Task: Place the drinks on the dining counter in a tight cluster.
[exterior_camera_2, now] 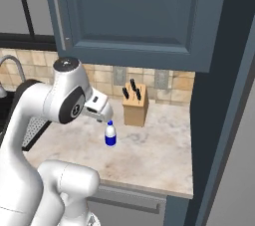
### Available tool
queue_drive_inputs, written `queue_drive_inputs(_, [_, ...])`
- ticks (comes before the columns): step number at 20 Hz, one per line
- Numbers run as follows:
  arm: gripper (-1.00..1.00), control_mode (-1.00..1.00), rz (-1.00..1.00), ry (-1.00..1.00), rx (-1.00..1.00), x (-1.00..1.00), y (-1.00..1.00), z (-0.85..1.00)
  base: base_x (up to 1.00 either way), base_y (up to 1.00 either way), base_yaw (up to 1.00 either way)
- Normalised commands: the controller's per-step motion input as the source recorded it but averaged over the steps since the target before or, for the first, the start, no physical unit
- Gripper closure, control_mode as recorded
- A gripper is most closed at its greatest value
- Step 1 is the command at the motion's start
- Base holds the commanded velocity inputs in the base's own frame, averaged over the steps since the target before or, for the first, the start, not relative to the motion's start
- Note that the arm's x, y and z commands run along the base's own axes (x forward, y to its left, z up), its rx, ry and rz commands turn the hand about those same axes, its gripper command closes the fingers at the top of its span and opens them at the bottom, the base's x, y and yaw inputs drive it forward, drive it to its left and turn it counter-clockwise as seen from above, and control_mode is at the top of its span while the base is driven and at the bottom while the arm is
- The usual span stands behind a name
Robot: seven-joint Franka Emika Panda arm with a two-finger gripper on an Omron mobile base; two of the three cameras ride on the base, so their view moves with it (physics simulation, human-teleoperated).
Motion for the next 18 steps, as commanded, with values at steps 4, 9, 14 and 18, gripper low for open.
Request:
queue_drive_inputs(4, [-1.00,-1.00,0.04,-0.06,0.00,0.45,-0.06,-0.58,0.00,0.00,0.00])
queue_drive_inputs(9, [-1.00,-1.00,0.04,-0.06,0.00,0.52,0.00,-0.47,0.00,0.00,0.00])
queue_drive_inputs(14, [-1.00,-1.00,0.05,0.01,0.00,0.66,0.02,-0.24,0.00,0.00,0.00])
queue_drive_inputs(18, [-1.00,-1.00,0.02,0.03,0.00,0.42,0.00,-0.02,0.00,0.00,0.00])
